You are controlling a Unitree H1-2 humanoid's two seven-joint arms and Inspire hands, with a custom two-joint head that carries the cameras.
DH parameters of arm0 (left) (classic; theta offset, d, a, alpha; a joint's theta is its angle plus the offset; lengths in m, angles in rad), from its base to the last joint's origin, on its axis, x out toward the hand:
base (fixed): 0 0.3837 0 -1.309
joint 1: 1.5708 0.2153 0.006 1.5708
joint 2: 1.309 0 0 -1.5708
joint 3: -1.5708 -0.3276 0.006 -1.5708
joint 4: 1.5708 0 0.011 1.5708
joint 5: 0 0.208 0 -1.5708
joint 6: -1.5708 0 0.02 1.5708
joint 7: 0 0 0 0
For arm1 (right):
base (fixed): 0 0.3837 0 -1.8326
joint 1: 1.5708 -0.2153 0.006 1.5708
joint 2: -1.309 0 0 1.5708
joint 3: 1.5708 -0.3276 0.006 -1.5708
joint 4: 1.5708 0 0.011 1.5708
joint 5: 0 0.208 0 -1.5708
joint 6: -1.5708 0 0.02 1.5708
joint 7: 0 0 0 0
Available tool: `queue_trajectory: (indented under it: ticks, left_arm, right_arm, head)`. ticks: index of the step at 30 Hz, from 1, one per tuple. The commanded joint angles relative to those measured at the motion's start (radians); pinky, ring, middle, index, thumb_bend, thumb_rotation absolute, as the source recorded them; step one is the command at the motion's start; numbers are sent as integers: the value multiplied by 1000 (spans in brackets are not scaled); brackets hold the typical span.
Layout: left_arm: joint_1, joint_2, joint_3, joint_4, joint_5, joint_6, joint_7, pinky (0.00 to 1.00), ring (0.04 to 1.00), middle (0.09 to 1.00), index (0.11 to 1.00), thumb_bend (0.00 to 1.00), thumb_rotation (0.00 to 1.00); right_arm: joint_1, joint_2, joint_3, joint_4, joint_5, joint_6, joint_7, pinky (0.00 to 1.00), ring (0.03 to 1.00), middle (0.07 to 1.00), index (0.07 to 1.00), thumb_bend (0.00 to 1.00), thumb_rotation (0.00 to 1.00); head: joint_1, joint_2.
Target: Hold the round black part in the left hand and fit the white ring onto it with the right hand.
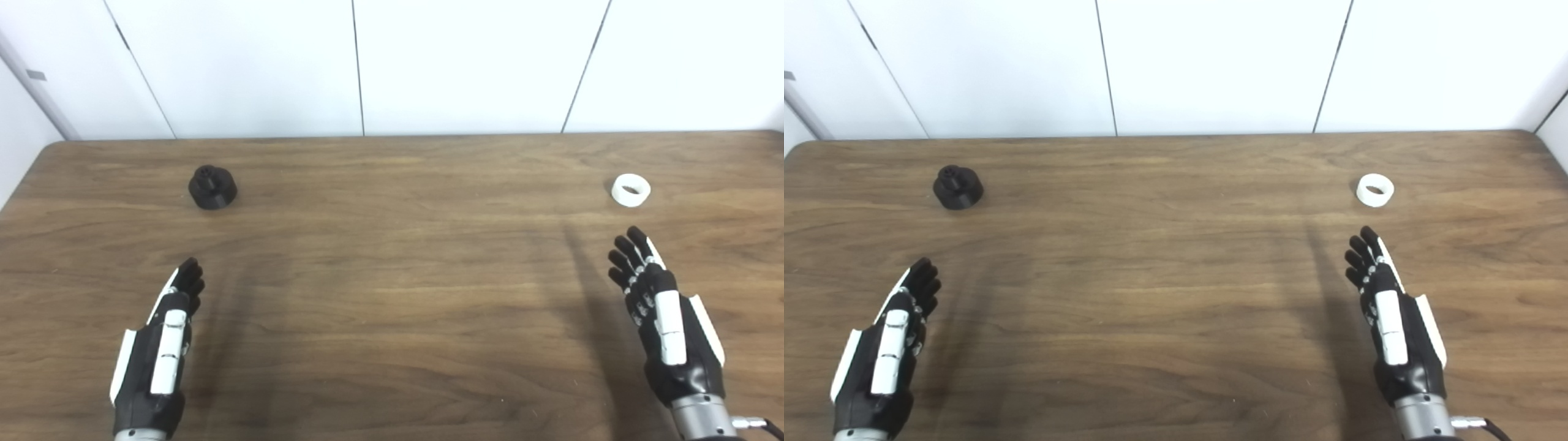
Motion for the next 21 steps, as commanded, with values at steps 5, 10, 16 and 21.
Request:
queue_trajectory:
  ticks: [5,10,16,21]
  left_arm:
    - [0,6,3,-36,2,-33,-2,1000,970,963,953,555,894]
    - [0,5,5,-38,2,-28,0,1000,970,963,956,564,889]
    - [1,4,2,-37,10,-33,1,1000,971,960,949,551,897]
    - [5,-7,-4,-29,18,-40,5,1000,964,950,945,567,885]
  right_arm:
    - [-10,2,-10,-17,0,-24,-3,939,942,950,968,632,1000]
    - [-9,3,-7,-19,-8,-21,-5,939,936,947,968,638,1000]
    - [-8,4,-9,-12,-2,-27,-3,941,942,948,967,647,1000]
    - [-1,-5,-14,7,10,-56,8,942,946,951,973,639,1000]
  head:
    - [0,0]
    - [-2,-3]
    - [12,-14]
    - [60,-42]
